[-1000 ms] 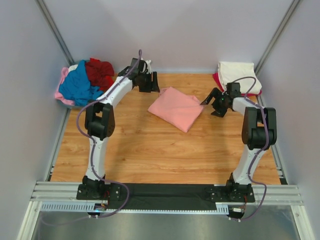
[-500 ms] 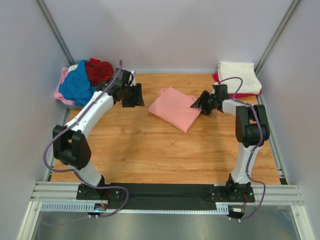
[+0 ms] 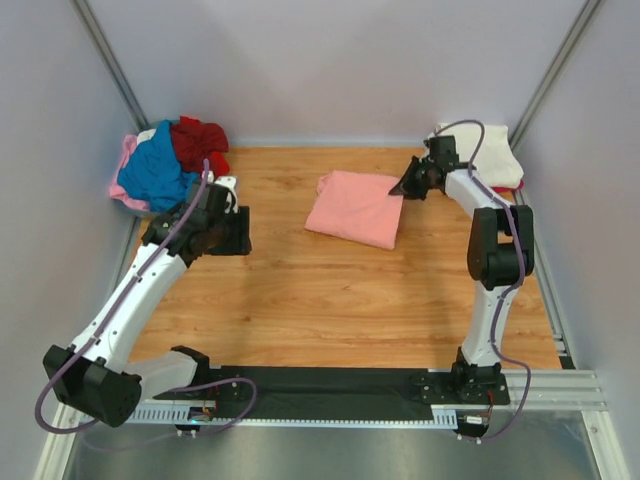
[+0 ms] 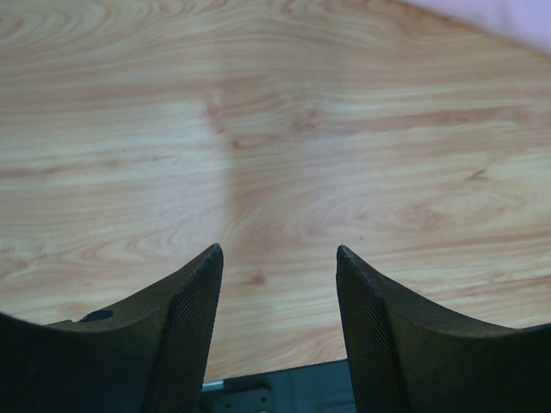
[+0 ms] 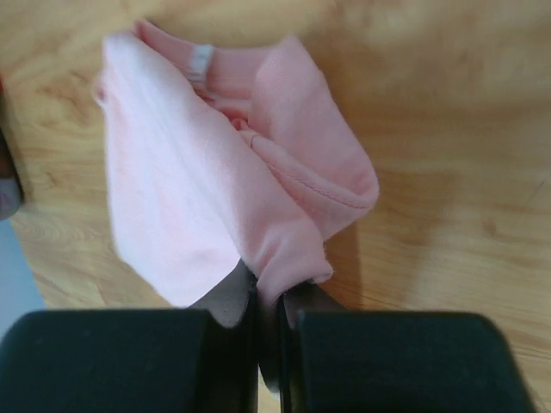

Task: Fold and stack the t-shirts
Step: Neatly place the folded tshirt to the corner

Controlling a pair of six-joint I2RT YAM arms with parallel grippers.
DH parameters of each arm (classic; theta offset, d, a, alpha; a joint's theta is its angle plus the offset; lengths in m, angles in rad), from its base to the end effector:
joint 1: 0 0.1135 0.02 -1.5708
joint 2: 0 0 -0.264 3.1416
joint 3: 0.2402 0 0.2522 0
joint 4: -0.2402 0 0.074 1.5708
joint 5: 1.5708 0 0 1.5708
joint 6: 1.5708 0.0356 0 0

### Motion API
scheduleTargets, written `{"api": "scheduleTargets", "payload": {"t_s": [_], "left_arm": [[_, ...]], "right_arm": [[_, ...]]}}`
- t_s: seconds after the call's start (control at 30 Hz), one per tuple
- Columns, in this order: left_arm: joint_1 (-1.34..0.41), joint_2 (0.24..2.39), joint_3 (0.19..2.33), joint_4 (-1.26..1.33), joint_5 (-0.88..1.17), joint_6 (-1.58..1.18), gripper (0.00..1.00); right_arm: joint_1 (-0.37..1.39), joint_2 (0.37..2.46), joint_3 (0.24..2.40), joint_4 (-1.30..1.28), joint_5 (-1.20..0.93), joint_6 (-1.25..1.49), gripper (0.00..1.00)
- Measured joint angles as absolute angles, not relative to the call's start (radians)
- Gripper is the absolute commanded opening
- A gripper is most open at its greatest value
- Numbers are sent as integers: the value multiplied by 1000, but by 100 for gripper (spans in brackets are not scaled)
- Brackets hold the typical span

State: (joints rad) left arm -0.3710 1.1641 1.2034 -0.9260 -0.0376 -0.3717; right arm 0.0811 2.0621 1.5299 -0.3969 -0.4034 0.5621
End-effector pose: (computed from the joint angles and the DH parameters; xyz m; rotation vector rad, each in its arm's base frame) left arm 0.2123 -0.0811 0.3406 -0.0174 2.4769 -0.2766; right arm 0.4474 0.0504 0.1882 0.4398 2.5216 0.7637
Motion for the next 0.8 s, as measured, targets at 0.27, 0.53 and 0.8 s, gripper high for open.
{"api": "scheduleTargets", "payload": {"t_s": [0.27, 0.53, 0.8], "left_arm": [[-371, 1212, 1107, -934, -134, -332, 60], [-371, 1208, 1106, -932, -160, -329, 60], [-371, 1217, 1106, -932, -168, -329, 59]], "right_arm": [[80, 2143, 2103, -752, -230, 315, 0], [46, 2177, 2305, -936, -57, 152, 0], [18, 2189, 2365, -945, 62, -22, 0]]}}
